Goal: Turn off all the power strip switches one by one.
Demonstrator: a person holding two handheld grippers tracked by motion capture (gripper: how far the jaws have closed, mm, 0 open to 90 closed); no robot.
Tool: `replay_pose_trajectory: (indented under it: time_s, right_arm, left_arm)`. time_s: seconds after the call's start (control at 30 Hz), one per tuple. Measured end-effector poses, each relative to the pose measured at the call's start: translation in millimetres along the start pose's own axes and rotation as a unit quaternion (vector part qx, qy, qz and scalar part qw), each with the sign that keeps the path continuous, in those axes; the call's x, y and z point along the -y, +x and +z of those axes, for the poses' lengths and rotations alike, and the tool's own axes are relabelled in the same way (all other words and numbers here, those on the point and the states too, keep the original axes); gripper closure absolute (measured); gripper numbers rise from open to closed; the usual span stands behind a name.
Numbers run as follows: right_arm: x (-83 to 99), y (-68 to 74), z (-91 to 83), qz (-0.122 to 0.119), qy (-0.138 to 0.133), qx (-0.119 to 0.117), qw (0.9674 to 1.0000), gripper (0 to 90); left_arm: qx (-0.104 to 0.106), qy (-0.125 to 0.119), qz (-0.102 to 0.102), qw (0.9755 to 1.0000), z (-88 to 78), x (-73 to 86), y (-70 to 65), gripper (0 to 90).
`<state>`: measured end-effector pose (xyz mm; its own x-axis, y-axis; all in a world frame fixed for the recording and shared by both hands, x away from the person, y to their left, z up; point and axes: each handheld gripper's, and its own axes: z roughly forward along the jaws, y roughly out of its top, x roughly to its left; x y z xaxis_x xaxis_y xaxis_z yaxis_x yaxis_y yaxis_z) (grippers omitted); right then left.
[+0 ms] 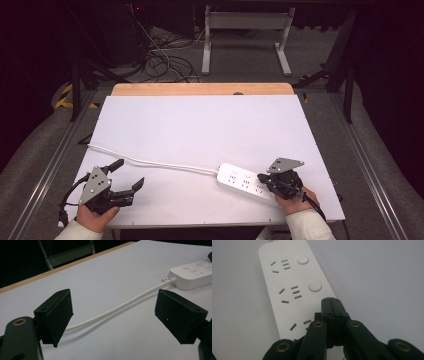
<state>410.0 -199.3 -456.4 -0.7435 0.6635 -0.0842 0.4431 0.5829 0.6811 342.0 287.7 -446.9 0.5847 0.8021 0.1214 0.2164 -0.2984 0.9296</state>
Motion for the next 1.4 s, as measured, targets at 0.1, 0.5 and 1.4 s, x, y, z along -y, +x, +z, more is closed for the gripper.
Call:
replay_pose_trajectory:
  time_s: [0.1,0.5,1.4]
  right_arm:
    - [0.4,-0.2,0.1,0.005,-0.002,-0.003,1.0,90.0]
    - [0.5,3.0,1.3,0.006,0.002,0.007,1.0,90.0]
    - [-5.6,2.7,-20.7,0.0,-0.074,0.01,0.9972,90.0]
  left_arm:
    - [-0.001,-0.001,0.002,1.0,-0.3,-0.2,0.1,15.3]
    - [0.0,-0.002,0.003,1.0,-1.5,-0.2,-0.7,15.3]
    - [0.0,0.001,0.004,1.0,0.7,-0.2,-0.4,15.3]
